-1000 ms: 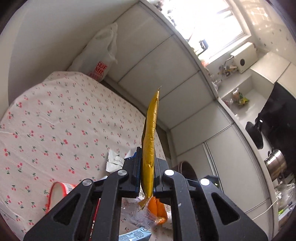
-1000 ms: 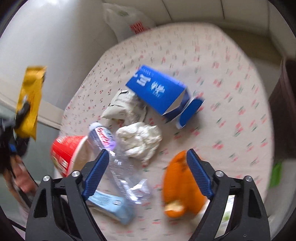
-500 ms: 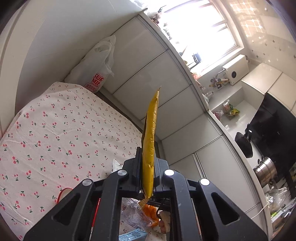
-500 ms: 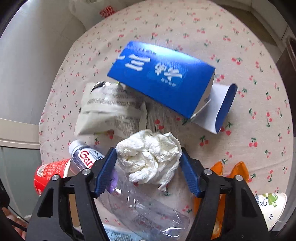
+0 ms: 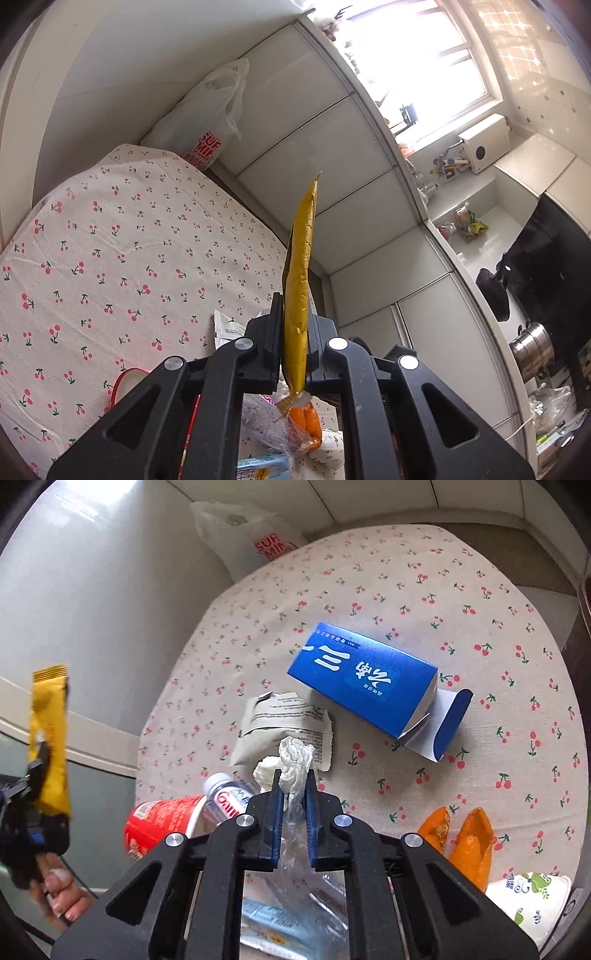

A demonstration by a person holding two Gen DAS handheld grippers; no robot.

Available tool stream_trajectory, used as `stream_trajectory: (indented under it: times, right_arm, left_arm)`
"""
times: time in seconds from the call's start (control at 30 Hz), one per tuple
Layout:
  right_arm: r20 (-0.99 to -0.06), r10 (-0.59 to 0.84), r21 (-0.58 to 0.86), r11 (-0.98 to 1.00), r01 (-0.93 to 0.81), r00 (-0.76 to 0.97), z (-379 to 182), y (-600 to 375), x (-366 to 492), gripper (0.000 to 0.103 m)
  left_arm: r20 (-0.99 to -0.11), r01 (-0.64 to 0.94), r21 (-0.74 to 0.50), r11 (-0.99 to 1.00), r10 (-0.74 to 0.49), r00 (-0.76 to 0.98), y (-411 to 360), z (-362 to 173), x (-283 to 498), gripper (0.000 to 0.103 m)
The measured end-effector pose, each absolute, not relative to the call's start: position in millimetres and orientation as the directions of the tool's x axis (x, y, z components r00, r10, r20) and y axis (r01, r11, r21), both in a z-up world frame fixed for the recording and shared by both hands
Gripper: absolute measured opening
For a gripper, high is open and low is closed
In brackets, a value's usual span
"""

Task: Collect trash
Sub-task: 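Grasp the white crumpled tissue with the right gripper while the left holds the wrapper, then carry the tissue over the brown bin and open the right gripper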

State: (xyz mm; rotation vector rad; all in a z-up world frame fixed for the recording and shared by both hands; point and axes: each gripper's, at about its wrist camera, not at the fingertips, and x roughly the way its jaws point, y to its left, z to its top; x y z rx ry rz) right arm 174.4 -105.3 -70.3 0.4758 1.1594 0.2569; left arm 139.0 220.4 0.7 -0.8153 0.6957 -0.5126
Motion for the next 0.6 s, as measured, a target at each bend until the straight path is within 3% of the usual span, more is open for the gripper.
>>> stream_trajectory:
  times: [0.6]
  right_arm:
    - [-0.675,0.499,0.575,0.817,-0.036,0.543,-1.8,-181.2,122.6,0.010]
  left_arm:
    - [-0.389,0.111,-0.803,0.586,-0.656,0.647,187.2,-5.4,140.2,0.009]
